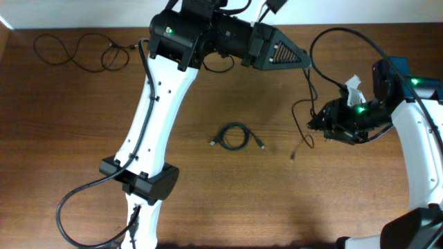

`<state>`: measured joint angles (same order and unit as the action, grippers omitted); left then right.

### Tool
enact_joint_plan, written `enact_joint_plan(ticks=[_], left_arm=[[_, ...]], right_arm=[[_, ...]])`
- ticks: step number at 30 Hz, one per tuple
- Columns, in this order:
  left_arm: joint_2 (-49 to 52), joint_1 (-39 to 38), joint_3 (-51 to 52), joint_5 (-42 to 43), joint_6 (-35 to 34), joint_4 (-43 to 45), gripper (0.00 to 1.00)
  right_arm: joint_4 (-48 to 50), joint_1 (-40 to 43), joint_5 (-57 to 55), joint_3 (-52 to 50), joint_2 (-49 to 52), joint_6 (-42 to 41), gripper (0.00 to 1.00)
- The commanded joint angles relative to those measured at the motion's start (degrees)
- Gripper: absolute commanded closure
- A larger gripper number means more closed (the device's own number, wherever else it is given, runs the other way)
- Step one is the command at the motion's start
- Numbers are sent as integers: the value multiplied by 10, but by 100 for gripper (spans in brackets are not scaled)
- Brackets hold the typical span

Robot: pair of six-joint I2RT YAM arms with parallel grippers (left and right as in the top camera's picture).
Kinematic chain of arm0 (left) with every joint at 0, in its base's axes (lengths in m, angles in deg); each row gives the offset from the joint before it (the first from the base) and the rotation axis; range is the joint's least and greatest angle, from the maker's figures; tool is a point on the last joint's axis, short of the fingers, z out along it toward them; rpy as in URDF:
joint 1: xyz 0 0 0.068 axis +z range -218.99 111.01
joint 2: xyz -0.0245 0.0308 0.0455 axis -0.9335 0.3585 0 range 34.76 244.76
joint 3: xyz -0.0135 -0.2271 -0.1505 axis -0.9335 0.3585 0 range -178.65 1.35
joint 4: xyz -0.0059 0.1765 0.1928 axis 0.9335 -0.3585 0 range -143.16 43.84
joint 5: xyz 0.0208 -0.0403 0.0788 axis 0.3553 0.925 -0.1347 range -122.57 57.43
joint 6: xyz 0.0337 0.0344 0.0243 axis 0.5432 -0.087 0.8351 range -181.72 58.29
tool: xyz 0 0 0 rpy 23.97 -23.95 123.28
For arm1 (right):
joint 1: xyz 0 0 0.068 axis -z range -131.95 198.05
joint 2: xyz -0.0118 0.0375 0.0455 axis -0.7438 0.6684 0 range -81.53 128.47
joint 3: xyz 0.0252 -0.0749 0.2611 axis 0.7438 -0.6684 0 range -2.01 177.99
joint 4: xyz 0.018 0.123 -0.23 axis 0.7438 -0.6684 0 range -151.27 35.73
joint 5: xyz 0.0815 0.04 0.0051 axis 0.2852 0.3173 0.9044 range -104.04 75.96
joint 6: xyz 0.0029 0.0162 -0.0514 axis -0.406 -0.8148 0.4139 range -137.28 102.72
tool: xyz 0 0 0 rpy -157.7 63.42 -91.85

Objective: Untangle cables

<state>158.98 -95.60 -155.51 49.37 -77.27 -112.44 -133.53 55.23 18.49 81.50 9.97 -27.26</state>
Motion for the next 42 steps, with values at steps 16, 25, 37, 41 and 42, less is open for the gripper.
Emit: enact_joint_plan(ticks=[16,25,37,41,42], left_arm=[[-24,12,-15,42,-69,63,100],[-29,14,-15,83,-179,163,100],[-29,13,-15,81,-179,163,100],[-29,2,-15,81,-179,163,100],[-29,-2,-15,80,-179,163,100]], right_arm=[[-45,3,-174,30,-217,-63,32],[-63,3,-163,29,-239,-88,27],[-23,3,21,29,-238,-18,19],[10,3,47,29,-236,-18,18],[13,3,43,29,-233,-18,18]])
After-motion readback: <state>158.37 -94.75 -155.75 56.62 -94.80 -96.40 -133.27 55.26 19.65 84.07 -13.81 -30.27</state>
